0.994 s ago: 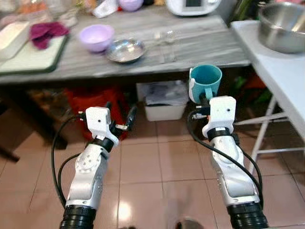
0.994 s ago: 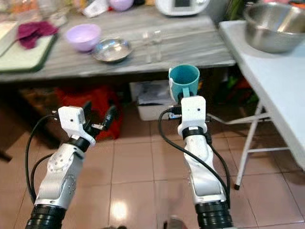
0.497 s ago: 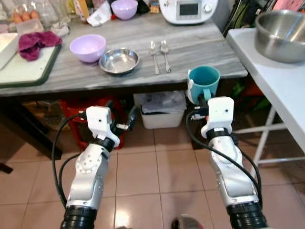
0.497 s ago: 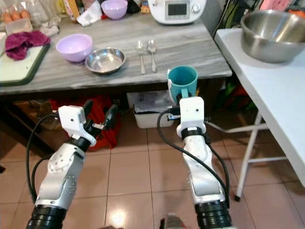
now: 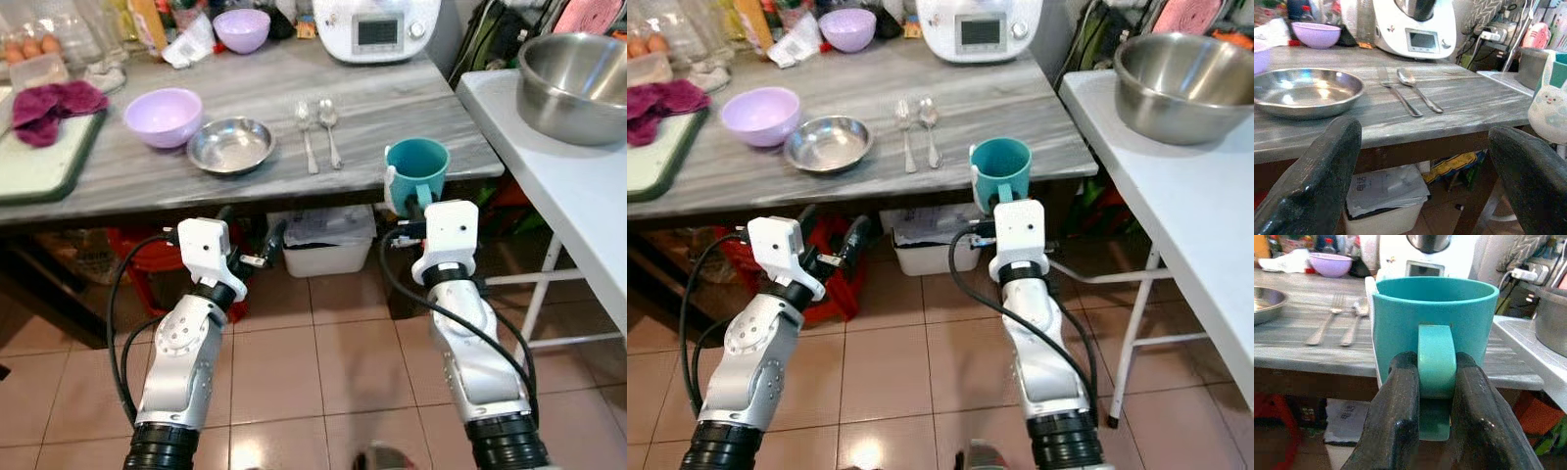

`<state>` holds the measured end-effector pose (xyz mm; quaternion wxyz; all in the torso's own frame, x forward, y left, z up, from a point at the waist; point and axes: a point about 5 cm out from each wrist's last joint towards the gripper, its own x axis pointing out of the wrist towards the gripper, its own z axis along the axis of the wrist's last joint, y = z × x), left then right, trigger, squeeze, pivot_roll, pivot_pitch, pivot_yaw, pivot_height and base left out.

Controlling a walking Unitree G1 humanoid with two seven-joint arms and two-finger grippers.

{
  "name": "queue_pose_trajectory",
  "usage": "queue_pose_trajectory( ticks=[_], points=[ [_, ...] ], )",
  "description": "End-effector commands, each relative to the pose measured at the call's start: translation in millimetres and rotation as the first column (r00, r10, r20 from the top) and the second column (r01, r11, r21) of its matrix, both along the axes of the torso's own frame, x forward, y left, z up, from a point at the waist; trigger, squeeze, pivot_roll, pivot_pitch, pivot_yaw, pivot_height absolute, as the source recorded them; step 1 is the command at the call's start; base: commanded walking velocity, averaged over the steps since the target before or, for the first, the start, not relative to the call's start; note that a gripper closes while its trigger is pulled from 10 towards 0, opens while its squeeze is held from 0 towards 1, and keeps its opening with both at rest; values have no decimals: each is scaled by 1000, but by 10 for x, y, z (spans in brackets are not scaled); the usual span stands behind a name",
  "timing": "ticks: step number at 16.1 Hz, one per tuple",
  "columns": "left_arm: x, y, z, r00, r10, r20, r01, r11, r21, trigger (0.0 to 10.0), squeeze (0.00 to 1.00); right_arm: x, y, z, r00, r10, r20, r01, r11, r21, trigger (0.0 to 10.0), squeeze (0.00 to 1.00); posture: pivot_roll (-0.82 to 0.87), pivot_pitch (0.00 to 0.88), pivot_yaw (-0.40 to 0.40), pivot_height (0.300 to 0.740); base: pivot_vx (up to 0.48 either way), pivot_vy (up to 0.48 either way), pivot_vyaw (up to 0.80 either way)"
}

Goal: Setting the table

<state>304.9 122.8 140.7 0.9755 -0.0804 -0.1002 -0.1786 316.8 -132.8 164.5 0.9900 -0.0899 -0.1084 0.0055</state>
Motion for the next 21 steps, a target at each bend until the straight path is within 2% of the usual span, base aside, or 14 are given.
queue_pose_trajectory(
  ticks=[1, 8, 12, 18, 21],
  points=[
    [-12, -33, 8, 1000, -13, 1, 13, 1000, 1, 10000, 0, -3, -27, 59, 1000, -6, 27, 6, 1000, 3, 10000, 0, -126, 155, 33, 740, 304, 0, 0],
    [-18, -34, 16, 1000, -13, 3, 13, 1000, -2, 10000, 0, -5, -39, 62, 1000, -11, 28, 11, 1000, 2, 10000, 0, -126, 153, 31, 740, 305, 0, 0],
    [-33, -22, 18, 1000, -15, 4, 15, 1000, 2, 10000, 0, -10, -101, 101, 999, -25, 41, 25, 1000, -5, 10000, 0, -129, 159, 34, 740, 305, 0, 0],
    [-29, -28, 31, 1000, -21, 7, 21, 1000, 2, 10000, 0, -13, -76, 113, 999, -23, 47, 23, 1000, -6, 10000, 0, -129, 158, 39, 740, 304, 0, 0],
    [-25, -26, 39, 1000, -22, 7, 22, 1000, 3, 10000, 0, -10, -76, 120, 998, -26, 49, 27, 1000, -6, 10000, 0, -129, 160, 40, 740, 305, 0, 531]
  ],
)
